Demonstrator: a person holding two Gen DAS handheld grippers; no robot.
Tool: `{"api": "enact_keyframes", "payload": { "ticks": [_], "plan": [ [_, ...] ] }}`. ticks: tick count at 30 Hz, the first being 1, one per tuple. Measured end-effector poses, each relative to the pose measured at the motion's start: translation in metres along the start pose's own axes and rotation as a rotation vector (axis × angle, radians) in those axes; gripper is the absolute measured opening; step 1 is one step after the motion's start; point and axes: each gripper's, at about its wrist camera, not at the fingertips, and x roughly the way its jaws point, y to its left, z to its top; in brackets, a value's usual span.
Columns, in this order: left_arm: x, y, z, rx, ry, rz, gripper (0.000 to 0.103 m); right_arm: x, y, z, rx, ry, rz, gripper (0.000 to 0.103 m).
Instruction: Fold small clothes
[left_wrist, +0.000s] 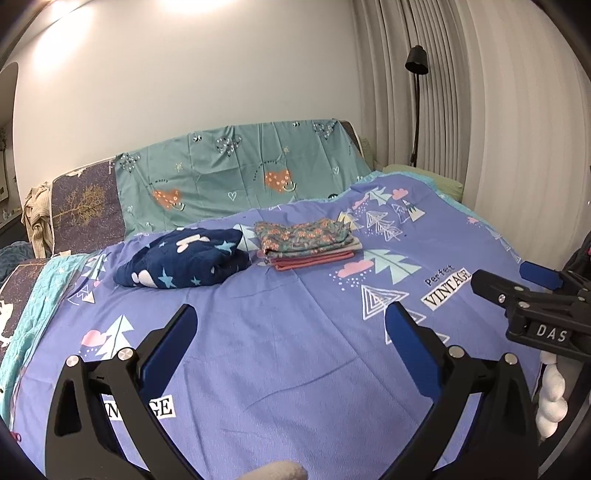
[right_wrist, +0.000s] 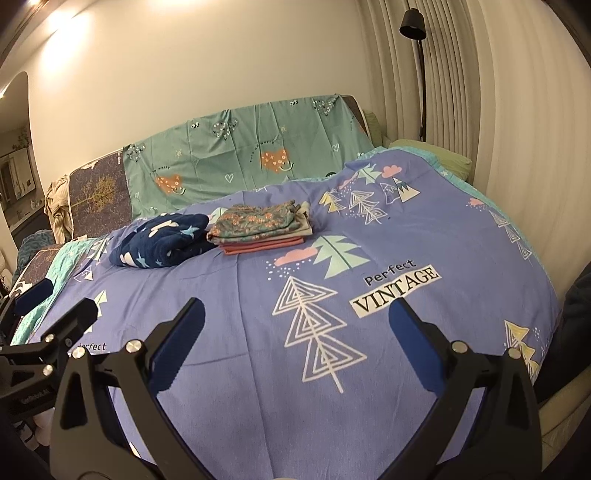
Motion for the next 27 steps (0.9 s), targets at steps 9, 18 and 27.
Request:
{"api": "enact_keyframes", "payload": {
  "ticks": [9, 18, 27],
  "plan": [
    [0.006, 0.001, -0.005, -0.009, 0.030, -0.006, 0.102, 0.002, 0.002, -0.004, -0.006, 0.013, 0.000, 0.101],
    [0.011, 0.000, -0.007, -0.010, 0.051, -0.007, 0.102, 0.008, 0.005, -0.006, -0.008, 0.028, 0.004, 0.101],
    [0.016, -0.004, -0.008, -0.002, 0.066, -0.020, 0.102, 0.011, 0.005, -0.005, -0.012, 0.032, -0.013, 0.101]
  ]
}}
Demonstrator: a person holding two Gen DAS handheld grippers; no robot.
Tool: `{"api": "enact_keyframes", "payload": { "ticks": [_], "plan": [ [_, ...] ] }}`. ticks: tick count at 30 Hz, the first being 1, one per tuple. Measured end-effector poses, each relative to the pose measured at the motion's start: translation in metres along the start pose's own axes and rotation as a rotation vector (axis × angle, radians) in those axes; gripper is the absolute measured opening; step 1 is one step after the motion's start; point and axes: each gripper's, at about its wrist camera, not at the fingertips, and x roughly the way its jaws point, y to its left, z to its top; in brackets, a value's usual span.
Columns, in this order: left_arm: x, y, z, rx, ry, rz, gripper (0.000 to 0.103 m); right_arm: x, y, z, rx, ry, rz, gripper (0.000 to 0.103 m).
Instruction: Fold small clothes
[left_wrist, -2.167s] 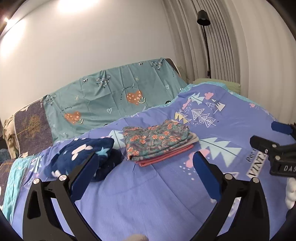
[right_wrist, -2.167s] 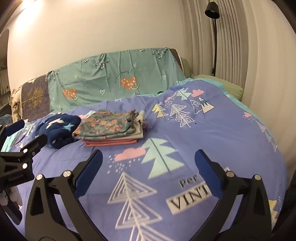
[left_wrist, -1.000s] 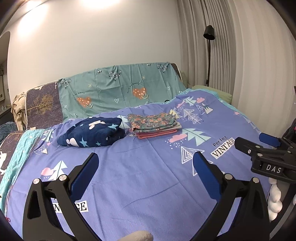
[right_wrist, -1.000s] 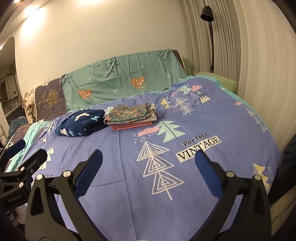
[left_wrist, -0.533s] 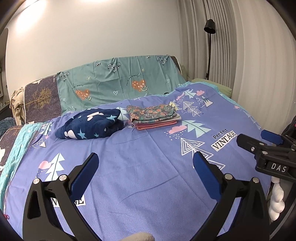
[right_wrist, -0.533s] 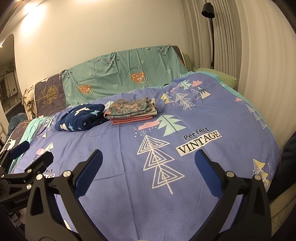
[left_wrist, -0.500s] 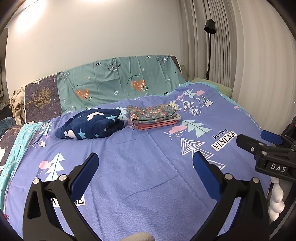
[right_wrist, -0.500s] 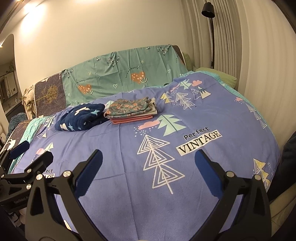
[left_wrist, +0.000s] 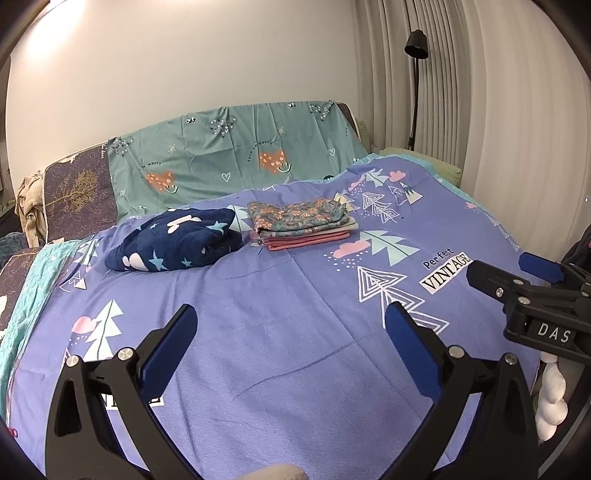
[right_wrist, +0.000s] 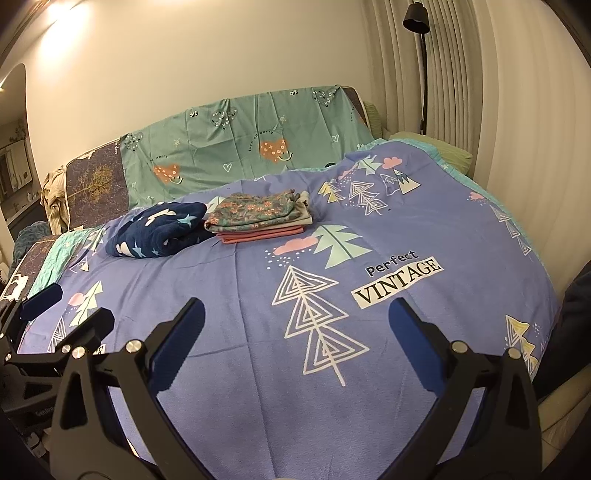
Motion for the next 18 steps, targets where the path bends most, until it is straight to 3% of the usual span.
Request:
{"api": "enact_keyframes", "payload": {
  "ticks": [18],
  "plan": [
    [0.0036, 0.0001, -0.0029, -0.003, 0.012, -0.007, 0.102, 0.0029, -0.0031, -0.0012, 0.005, 0.007, -0.007, 0.101]
  ]
}}
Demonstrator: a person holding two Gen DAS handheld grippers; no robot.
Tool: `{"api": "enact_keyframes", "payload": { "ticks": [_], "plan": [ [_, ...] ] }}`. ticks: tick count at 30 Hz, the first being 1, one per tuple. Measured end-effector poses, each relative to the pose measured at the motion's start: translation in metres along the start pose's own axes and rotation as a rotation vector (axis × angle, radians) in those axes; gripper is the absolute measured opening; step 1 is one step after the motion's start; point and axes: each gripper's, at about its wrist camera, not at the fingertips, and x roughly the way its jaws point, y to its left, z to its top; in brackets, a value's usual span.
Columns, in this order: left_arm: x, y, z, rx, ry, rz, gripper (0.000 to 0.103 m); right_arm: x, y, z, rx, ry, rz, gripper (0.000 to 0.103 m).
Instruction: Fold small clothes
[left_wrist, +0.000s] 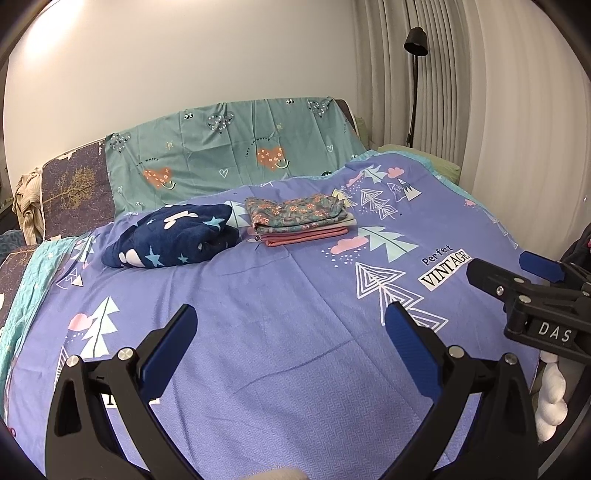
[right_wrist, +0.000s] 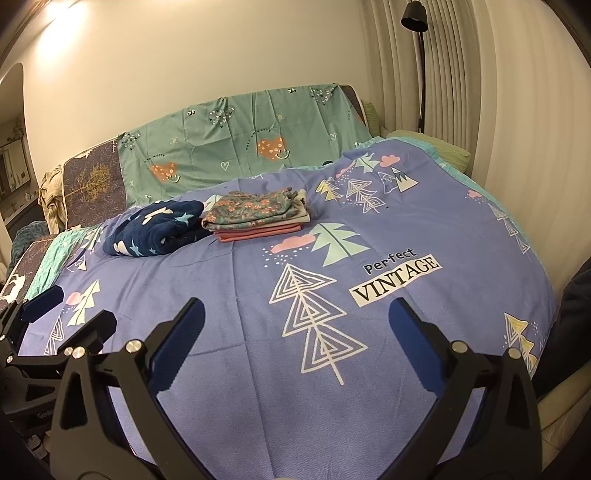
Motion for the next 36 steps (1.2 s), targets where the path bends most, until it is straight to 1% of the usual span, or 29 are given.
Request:
{"api": "enact_keyframes", "payload": {
  "ticks": [8, 19, 36],
  "plan": [
    [0.003, -0.002, 0.000, 0.002, 0.008, 0.004, 0.102, 0.003, -0.007, -0.001, 0.011, 0.008, -0.002, 0.101],
    [0.007, -0.007, -0.002, 0.012, 0.025, -0.013, 0.102, 0.005, -0.013, -0.004, 0.021, 0.018, -0.006, 0.101],
    [0.010, -0.010, -0.004, 0.018, 0.041, -0.014, 0.102, 0.008, -0.014, -0.008, 0.026, 0.030, -0.008, 0.101]
  ]
}}
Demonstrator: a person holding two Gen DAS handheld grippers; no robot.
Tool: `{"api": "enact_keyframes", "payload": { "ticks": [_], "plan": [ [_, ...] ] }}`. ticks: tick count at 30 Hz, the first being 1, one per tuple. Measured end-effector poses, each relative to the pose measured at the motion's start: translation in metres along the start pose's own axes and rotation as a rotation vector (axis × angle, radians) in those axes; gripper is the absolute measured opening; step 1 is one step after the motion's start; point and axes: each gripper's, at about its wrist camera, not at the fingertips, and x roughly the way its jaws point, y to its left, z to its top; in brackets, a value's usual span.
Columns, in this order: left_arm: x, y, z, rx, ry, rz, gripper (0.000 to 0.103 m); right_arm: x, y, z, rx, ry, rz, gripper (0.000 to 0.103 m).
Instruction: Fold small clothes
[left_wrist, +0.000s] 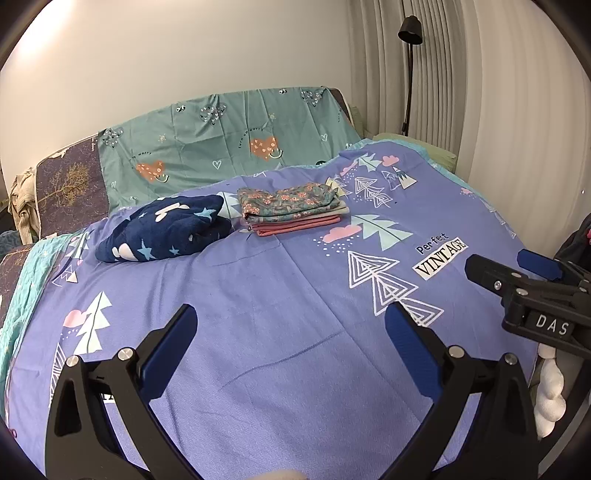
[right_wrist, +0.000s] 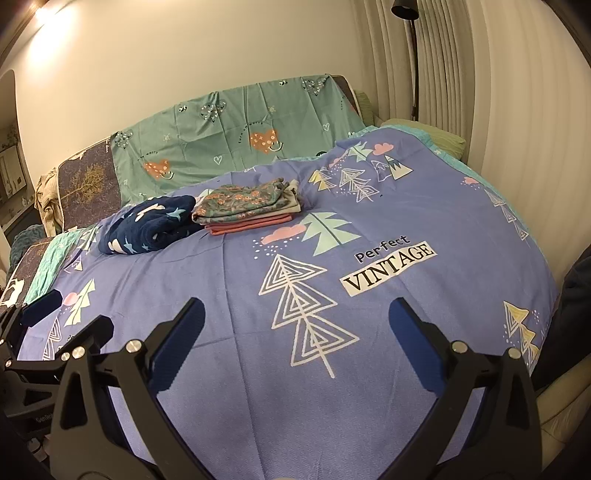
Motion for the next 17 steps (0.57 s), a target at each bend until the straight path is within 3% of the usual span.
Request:
{"api": "enact_keyframes", "payload": {
  "ticks": [17],
  "plan": [
    [0.0061, 0.0000, -0.0024, 0.000, 0.020, 0.001, 0.102, 0.0023, 0.0023, -0.0019, -0.003, 0.010, 0.000, 0.101]
  ]
}}
